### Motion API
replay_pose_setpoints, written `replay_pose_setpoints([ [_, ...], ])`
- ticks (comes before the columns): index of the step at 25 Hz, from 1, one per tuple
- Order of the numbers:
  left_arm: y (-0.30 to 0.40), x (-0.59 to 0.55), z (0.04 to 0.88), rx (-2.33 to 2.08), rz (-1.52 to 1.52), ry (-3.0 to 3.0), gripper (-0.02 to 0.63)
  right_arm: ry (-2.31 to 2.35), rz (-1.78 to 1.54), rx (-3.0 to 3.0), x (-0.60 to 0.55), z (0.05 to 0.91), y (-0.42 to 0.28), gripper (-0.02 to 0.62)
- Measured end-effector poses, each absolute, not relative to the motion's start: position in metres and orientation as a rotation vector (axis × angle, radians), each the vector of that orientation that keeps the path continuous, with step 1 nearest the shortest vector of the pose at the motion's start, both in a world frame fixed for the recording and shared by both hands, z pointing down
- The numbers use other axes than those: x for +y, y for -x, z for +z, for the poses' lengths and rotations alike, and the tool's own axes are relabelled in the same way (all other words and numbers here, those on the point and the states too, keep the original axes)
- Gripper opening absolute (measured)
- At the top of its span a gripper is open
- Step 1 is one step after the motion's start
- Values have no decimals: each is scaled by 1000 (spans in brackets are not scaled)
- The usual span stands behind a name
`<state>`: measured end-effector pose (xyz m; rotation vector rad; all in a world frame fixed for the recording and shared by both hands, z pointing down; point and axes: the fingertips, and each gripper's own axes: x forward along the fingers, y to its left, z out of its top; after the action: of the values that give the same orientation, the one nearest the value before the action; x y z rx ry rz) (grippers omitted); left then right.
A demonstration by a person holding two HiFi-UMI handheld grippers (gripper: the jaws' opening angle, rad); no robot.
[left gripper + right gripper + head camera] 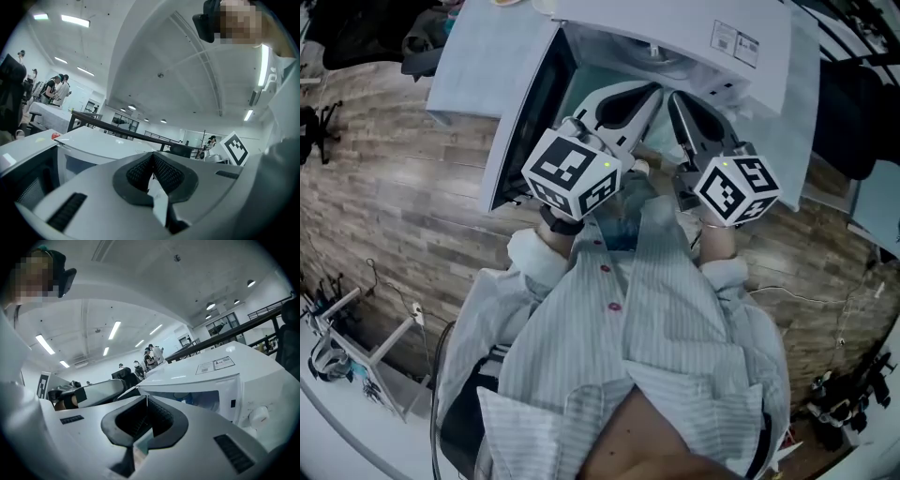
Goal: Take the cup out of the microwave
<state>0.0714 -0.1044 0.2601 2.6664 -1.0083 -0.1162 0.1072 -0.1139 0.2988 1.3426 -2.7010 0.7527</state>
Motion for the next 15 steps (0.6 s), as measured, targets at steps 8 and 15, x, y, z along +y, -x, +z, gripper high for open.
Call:
replay_pose_setpoints([
  [8, -77, -122, 264, -1134, -128, -2606, 9, -1216, 745, -2724, -129, 300, -117, 34],
  [15, -64, -136, 262, -1178, -145, -2575, 9, -1191, 744, -2730, -142, 298, -109, 34],
])
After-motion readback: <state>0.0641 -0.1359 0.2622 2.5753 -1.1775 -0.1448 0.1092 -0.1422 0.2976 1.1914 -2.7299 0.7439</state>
